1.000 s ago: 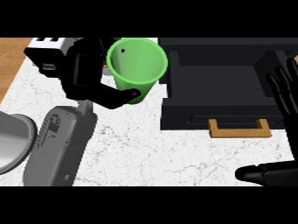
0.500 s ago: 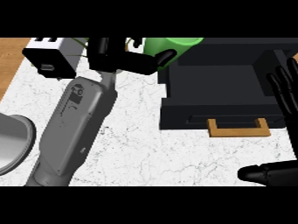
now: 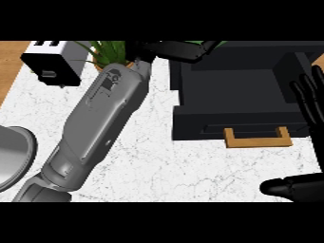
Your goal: Pick up the cup, place it into the drawer and close the drawer
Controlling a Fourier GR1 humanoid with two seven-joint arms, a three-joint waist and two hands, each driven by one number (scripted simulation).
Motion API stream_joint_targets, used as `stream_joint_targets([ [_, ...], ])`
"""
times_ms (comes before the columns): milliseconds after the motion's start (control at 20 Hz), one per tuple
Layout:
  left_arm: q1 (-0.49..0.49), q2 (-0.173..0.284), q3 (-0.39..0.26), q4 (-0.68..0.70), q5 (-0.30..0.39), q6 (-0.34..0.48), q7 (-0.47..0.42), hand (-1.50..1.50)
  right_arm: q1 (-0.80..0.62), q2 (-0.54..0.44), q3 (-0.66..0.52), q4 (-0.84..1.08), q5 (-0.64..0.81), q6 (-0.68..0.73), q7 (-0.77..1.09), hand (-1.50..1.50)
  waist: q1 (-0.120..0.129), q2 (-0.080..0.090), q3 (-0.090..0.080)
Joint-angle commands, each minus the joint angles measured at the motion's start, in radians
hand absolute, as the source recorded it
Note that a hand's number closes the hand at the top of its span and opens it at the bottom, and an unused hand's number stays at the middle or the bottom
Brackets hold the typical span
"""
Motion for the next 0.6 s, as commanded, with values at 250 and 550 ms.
stream_joint_targets([
  [250,-0.137,0.0,-0.093,0.254,0.137,0.06,-0.088,1.5,-0.011,-0.008,-0.024,0.014,-0.022,0.006,0.0,-1.5,-0.011,0.002,0.0],
  [550,-0.165,0.0,-0.184,0.416,0.207,0.032,-0.161,1.5,-0.01,0.011,0.029,0.044,0.033,0.022,-0.066,-1.5,-0.039,0.011,0.001],
])
